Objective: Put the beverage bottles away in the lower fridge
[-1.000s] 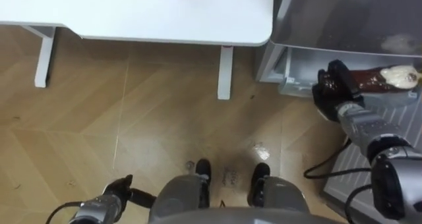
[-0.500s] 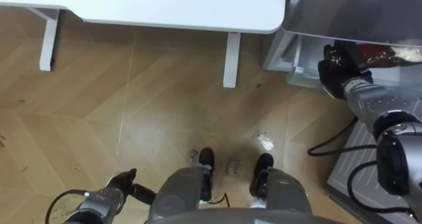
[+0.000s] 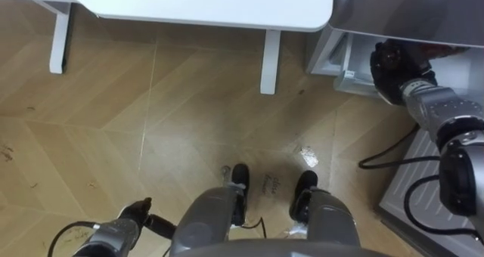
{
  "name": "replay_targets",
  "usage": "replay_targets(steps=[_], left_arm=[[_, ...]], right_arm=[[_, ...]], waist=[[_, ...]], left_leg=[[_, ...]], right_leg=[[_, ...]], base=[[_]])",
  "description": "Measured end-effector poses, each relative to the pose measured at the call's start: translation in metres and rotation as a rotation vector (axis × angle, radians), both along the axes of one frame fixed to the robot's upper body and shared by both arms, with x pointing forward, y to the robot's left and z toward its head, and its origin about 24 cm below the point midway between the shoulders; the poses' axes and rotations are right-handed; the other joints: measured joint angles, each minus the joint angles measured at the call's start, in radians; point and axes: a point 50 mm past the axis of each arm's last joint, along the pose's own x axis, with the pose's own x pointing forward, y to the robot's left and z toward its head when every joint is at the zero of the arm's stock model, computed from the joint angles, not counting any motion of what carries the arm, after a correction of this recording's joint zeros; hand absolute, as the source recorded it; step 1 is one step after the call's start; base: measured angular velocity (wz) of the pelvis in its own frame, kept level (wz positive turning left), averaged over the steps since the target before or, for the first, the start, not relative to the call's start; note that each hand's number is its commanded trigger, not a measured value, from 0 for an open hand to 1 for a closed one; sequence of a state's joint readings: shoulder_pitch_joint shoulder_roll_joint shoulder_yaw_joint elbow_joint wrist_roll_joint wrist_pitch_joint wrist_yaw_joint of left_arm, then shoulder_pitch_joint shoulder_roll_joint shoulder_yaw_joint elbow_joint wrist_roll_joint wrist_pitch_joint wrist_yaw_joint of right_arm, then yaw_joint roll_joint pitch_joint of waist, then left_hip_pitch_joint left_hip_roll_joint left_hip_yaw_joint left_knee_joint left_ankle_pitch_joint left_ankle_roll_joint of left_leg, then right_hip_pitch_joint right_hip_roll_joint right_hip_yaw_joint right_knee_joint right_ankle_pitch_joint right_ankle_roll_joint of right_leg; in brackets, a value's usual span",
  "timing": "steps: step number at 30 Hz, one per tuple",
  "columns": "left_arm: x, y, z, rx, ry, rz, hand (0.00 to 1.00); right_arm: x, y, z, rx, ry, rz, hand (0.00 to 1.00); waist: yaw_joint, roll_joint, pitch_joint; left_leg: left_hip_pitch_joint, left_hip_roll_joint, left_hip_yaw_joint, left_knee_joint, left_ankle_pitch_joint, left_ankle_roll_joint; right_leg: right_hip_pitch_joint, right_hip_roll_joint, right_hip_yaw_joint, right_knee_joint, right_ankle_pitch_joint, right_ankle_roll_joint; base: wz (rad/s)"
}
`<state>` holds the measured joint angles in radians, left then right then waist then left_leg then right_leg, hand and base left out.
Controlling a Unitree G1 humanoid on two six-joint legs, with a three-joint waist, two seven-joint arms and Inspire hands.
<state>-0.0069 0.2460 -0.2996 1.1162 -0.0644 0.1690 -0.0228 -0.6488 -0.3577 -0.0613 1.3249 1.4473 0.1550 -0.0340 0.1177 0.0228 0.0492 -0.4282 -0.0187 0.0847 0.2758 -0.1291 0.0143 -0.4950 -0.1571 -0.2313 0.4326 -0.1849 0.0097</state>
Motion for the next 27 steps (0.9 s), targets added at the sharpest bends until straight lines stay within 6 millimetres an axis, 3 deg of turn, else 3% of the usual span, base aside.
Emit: replay_targets(steps=[8, 27], left_arm=[[-0.001, 0.0, 0.0, -0.002, 0.007, 0.002, 0.0], [-0.003, 0.0, -0.001, -0.003, 0.028, 0.006, 0.0]], right_arm=[[-0.001, -0.008, 0.004, -0.02, 0.0, -0.012, 0.0], [0.002, -0.01, 0.008, -0.032, 0.001, -0.013, 0.0]], waist=[[-0.003, -0.002, -0.0003], [-0.003, -0.004, -0.0027]], left_leg=[[0.005, -0.012, -0.004, 0.0, 0.002, 0.003], [-0.012, -0.01, -0.007, 0.034, 0.005, 0.008]], right_leg=[[0.0, -0.012, 0.0, 0.016, -0.003, 0.005], [0.003, -0.015, -0.015, 0.021, 0.0, 0.003]], base=[[0.01], [0.02]])
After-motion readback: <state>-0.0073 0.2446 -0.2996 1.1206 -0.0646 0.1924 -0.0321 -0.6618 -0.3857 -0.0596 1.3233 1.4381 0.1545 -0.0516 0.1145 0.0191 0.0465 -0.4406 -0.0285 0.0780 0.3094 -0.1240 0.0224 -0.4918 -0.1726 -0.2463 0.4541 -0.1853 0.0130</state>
